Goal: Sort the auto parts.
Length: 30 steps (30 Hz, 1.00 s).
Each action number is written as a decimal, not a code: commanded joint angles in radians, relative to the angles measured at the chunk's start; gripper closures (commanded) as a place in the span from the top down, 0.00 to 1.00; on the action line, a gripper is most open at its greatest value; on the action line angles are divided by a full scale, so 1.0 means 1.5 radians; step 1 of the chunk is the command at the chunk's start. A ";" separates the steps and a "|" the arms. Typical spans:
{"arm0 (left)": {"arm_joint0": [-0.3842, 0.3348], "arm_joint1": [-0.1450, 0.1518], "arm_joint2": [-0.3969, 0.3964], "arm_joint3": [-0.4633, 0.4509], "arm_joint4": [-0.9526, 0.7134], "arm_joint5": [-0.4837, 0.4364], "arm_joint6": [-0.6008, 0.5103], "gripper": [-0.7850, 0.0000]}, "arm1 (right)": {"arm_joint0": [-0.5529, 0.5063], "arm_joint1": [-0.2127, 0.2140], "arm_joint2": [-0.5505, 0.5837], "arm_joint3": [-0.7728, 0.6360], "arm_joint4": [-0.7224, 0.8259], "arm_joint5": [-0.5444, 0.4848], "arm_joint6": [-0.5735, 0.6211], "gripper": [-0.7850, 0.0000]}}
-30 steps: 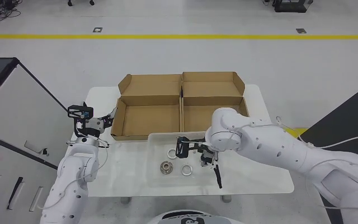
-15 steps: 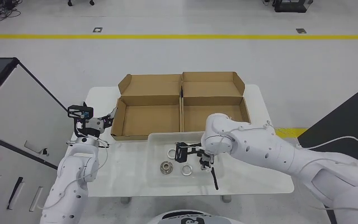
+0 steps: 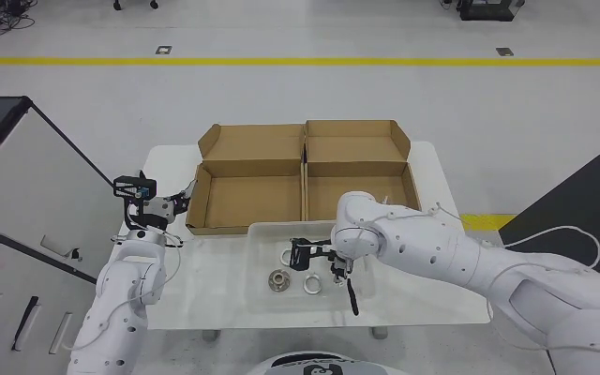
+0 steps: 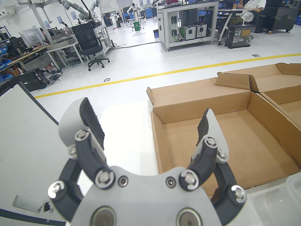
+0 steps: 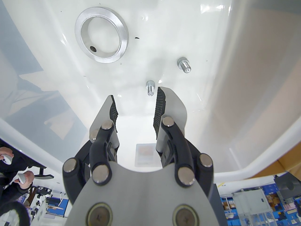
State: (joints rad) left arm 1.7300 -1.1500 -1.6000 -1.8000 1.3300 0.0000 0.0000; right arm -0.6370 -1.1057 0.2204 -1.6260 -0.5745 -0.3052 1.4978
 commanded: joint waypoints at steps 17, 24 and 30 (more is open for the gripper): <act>0.000 0.000 0.000 0.000 0.000 0.000 0.000 1.00 | -0.009 -0.019 0.004 0.046 -0.008 -0.009 -0.005 0.46; 0.000 0.000 0.000 0.000 0.000 0.000 0.000 1.00 | -0.013 -0.023 0.009 0.055 -0.014 -0.014 -0.013 0.44; 0.000 0.000 0.000 0.000 0.000 0.000 0.000 1.00 | -0.017 -0.027 0.011 0.066 -0.018 -0.017 -0.016 0.43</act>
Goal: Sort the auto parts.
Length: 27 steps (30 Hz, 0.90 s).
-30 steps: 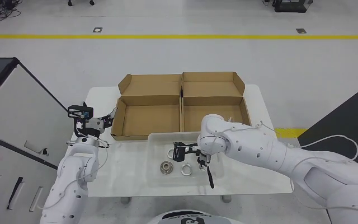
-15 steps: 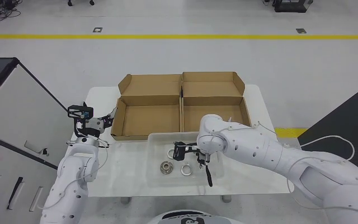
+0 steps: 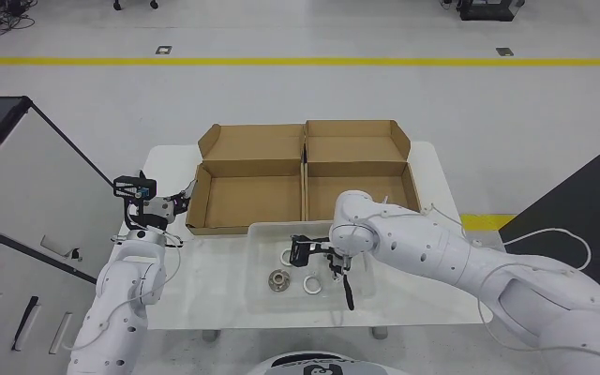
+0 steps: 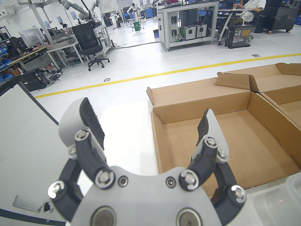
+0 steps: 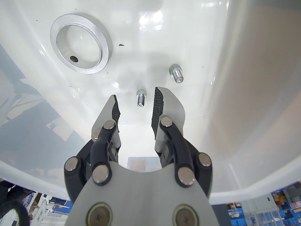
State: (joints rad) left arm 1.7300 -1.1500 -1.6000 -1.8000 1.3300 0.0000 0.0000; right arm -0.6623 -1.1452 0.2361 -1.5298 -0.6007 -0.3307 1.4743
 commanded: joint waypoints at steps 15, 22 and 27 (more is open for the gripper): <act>0.000 0.000 0.000 0.000 0.000 0.000 0.000 1.00 | -0.008 0.004 0.027 0.006 0.009 0.005 0.010 0.00; 0.000 0.000 0.000 0.000 0.000 0.000 0.000 1.00 | -0.015 0.033 0.080 -0.079 0.060 0.025 0.035 0.00; 0.000 0.000 0.000 0.000 0.000 0.000 0.000 1.00 | -0.019 0.069 0.113 -0.175 0.094 0.038 0.041 0.00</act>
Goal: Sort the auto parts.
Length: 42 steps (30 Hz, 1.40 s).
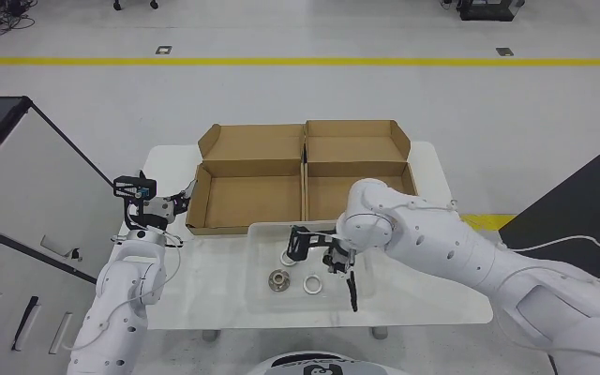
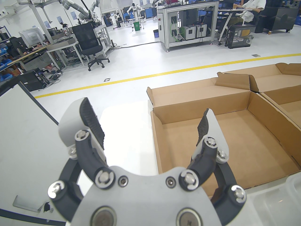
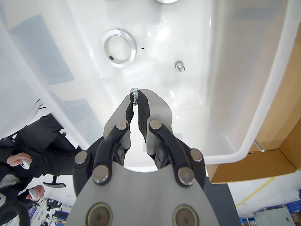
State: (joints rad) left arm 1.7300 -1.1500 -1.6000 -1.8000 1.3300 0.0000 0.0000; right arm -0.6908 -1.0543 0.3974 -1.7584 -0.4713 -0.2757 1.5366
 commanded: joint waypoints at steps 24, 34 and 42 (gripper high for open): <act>0.000 0.000 0.000 0.000 0.000 0.000 0.000 1.00 | -0.026 0.093 0.170 -0.038 0.176 -0.015 -0.086 0.00; 0.000 0.000 0.000 0.000 0.000 0.000 0.000 1.00 | -0.199 0.162 0.394 0.050 0.509 -0.171 -0.166 0.00; 0.000 0.000 0.000 0.000 0.000 0.000 0.000 1.00 | -0.205 0.158 0.376 0.045 0.740 -0.236 -0.231 0.00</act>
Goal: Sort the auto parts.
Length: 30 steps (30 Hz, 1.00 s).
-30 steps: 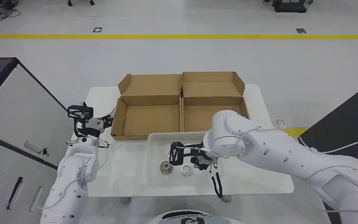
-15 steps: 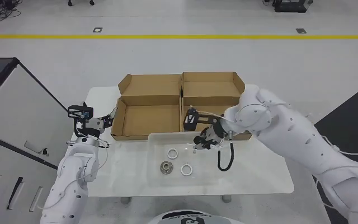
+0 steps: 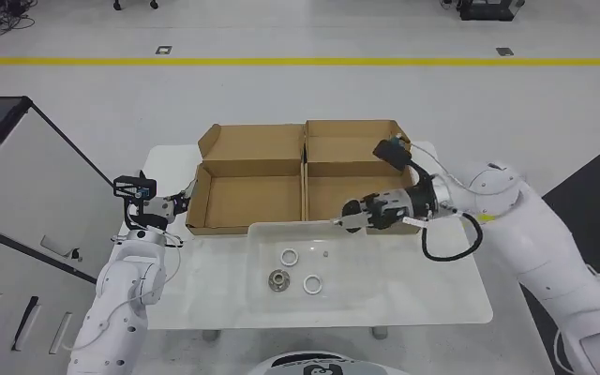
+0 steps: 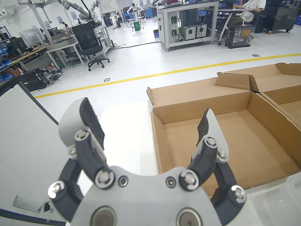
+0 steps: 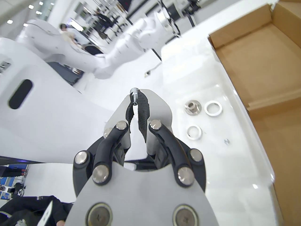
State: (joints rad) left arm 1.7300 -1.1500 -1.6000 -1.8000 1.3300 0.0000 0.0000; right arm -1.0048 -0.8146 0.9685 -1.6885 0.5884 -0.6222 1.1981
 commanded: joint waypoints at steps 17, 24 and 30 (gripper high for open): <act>0.000 0.000 0.000 0.000 0.000 0.000 0.000 1.00 | 0.020 -0.084 -0.007 -0.064 0.453 0.006 0.007 0.00; 0.000 0.000 0.000 0.000 0.000 0.000 0.000 1.00 | 0.022 -0.100 0.008 -0.068 0.448 0.028 0.028 0.00; 0.000 0.000 0.000 0.000 0.000 0.000 0.000 1.00 | 0.009 -0.105 0.010 -0.093 0.458 0.028 0.001 0.00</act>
State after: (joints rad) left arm 1.7300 -1.1500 -1.6000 -1.8000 1.3300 0.0000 0.0000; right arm -0.9842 -0.9680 0.9816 -1.8095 1.2626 -0.5773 1.2160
